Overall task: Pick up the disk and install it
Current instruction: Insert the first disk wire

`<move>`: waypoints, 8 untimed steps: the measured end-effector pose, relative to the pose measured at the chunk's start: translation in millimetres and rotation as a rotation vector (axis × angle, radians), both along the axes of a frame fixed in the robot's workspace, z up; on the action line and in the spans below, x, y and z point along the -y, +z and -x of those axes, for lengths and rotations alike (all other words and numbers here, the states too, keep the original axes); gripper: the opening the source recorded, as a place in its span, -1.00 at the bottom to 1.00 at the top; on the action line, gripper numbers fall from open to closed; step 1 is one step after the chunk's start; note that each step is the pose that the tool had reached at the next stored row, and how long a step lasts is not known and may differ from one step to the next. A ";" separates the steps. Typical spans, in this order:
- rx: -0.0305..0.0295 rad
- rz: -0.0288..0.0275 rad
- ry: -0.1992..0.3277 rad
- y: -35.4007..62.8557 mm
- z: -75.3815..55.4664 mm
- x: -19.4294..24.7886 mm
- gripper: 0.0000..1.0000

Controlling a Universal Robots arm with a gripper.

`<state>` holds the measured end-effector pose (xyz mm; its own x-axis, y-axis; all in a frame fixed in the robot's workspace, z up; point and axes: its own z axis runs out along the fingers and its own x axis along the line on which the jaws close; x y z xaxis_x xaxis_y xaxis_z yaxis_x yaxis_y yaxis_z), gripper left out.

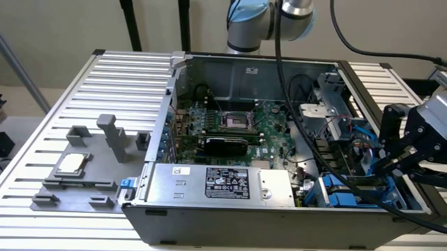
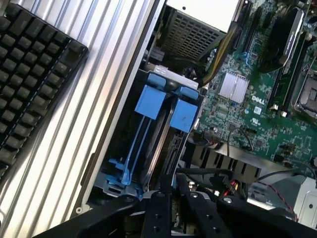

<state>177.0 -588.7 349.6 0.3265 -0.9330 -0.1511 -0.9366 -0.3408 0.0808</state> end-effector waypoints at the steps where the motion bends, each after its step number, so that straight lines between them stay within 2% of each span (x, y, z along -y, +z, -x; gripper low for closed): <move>1: 0.0000 0.0000 0.000 0.0 4.4 -0.1 -0.67; 4: 0.0001 0.0000 -0.003 0.0 14.9 -0.3 -0.67; 8: -0.0001 0.0001 -0.033 0.0 17.1 -0.3 -0.67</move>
